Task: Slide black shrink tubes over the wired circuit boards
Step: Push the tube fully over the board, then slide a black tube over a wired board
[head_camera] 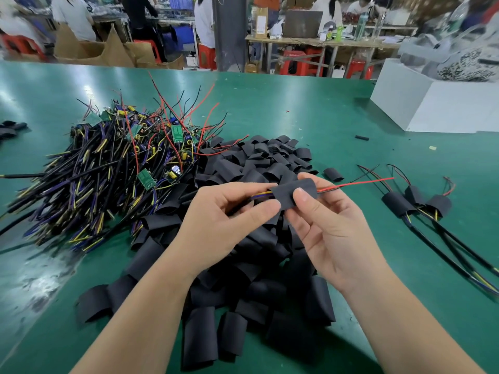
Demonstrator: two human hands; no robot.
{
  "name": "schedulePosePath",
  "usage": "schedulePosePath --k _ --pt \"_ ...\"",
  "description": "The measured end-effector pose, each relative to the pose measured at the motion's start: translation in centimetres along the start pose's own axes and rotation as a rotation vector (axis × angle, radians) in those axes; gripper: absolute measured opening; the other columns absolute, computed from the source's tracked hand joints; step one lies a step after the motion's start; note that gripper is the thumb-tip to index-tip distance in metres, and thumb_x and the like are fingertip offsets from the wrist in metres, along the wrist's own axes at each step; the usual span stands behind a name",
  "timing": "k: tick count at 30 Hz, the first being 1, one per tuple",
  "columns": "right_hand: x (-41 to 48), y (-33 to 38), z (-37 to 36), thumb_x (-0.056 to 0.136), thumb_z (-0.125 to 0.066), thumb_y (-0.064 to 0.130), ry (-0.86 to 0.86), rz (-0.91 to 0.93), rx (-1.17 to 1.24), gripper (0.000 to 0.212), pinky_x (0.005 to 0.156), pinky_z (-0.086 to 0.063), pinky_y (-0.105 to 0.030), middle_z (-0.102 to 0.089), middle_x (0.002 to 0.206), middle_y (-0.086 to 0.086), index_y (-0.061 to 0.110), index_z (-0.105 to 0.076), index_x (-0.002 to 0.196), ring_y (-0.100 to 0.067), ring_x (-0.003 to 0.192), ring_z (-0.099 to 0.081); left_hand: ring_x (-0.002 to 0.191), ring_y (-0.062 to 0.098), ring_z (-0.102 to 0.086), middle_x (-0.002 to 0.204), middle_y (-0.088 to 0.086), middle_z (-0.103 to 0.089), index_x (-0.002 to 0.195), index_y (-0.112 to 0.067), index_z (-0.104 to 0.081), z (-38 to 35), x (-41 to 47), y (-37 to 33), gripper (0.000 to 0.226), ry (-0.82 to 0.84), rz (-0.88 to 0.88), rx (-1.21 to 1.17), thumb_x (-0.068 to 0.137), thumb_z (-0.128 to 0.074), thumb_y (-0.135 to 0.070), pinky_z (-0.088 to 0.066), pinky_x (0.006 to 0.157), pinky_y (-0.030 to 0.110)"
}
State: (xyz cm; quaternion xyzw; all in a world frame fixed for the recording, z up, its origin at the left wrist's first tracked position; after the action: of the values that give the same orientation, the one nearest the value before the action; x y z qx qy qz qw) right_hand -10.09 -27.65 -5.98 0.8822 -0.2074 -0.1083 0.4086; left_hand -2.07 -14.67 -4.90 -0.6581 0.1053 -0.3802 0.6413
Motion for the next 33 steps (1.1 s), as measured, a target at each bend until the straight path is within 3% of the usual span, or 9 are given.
schedulePosePath --k 6,9,12,15,19,23,27,30,33 --pt "-0.1 0.0 -0.3 0.059 -0.074 0.009 0.015 0.034 -0.018 0.037 0.061 -0.056 -0.023 -0.071 0.084 -0.009 0.015 -0.069 0.095 -0.019 0.076 -0.072 0.061 0.005 -0.039 0.072 0.017 -0.054 0.104 -0.039 -0.073 0.4 0.2 0.4 0.034 -0.073 -0.035 0.119 0.070 -0.077 -0.041 -0.037 0.061 0.017" --pt "-0.2 -0.3 -0.6 0.064 -0.070 0.005 0.045 0.014 0.000 0.043 0.067 -0.057 -0.029 -0.070 0.090 -0.013 0.015 -0.065 0.106 -0.024 0.083 -0.072 0.062 0.004 -0.041 0.067 -0.003 -0.052 0.106 -0.040 -0.071 0.3 0.0 0.7 0.035 -0.069 -0.026 0.146 0.071 -0.077 -0.036 -0.039 0.062 0.017" --pt "0.0 0.6 -0.7 0.069 -0.064 0.006 0.040 0.011 0.056 0.038 0.066 -0.057 -0.028 -0.073 0.091 -0.011 0.012 -0.063 0.106 -0.024 0.080 -0.072 0.054 0.004 -0.047 0.069 -0.009 -0.058 0.117 -0.033 -0.065 0.0 0.5 0.8 0.041 -0.065 0.107 -0.012 0.077 -0.070 -0.035 -0.042 0.050 0.015" --pt "0.7 3.8 0.9 0.071 -0.063 0.008 -0.084 0.097 0.183 0.026 0.062 -0.056 -0.021 -0.071 0.084 -0.012 0.004 -0.058 0.096 -0.022 0.076 -0.073 0.042 0.014 -0.053 0.069 -0.002 -0.067 0.112 -0.027 -0.065 1.4 1.1 1.1 0.052 -0.190 0.367 -0.255 0.073 -0.060 -0.061 -0.033 0.032 0.019" --pt "1.4 9.1 5.8 0.092 -0.054 0.007 -0.296 0.277 0.199 0.006 0.056 -0.050 -0.018 -0.064 0.071 -0.006 0.008 -0.055 0.098 -0.012 0.059 -0.063 0.053 0.013 -0.060 0.076 0.003 -0.070 0.108 -0.023 -0.064 4.5 1.2 1.5 0.032 -0.368 0.277 -0.370 0.094 -0.047 -0.046 -0.044 0.040 0.022" --pt "1.0 13.1 11.0 0.087 -0.063 0.011 -0.538 0.460 -0.323 0.011 0.059 -0.053 -0.025 -0.069 0.070 -0.001 0.022 -0.060 0.088 -0.011 0.057 -0.065 0.060 0.007 -0.060 0.075 -0.005 -0.067 0.096 -0.022 -0.064 7.6 0.8 2.8 0.014 -0.710 0.244 -0.068 0.096 -0.050 -0.020 -0.049 0.052 0.019" --pt "1.3 12.9 14.3 0.079 -0.065 0.029 -0.829 0.419 -1.231 0.010 0.083 -0.055 -0.036 -0.073 0.090 -0.002 0.024 -0.072 0.086 -0.020 0.080 -0.068 0.103 0.014 -0.055 0.109 -0.004 -0.062 0.112 -0.024 -0.060 10.4 -0.1 2.8 0.024 -0.839 0.195 0.654 0.089 -0.053 -0.027 -0.040 0.093 0.031" --pt "2.2 11.5 14.6 0.083 -0.063 0.013 -0.838 0.388 -1.431 0.017 0.089 -0.049 -0.038 -0.073 0.095 -0.014 0.013 -0.074 0.096 -0.031 0.090 -0.065 0.129 0.030 -0.033 0.139 0.007 -0.044 0.133 -0.015 -0.050 11.2 -0.5 3.5 0.049 -0.812 0.333 1.028 0.086 -0.058 -0.026 -0.026 0.104 0.043" --pt "2.7 10.2 14.0 0.081 -0.061 0.006 -0.778 0.359 -1.517 0.021 0.074 -0.045 -0.032 -0.068 0.082 -0.018 0.011 -0.075 0.096 -0.031 0.073 -0.057 0.135 0.029 -0.025 0.148 0.008 -0.035 0.144 -0.014 -0.037 11.3 -0.6 5.0 0.062 -0.657 0.502 1.164 0.088 -0.059 -0.030 -0.021 0.107 0.047"
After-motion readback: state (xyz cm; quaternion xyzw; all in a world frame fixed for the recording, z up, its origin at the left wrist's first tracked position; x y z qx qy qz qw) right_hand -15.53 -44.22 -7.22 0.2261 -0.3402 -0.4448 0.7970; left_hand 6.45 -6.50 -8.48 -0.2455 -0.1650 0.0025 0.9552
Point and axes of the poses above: each hand's wrist, its own x-axis towards the middle knuckle, its own z-axis out of the back of the hand, y = z × x, the point moved 4 cm from there along x, towards the middle knuckle
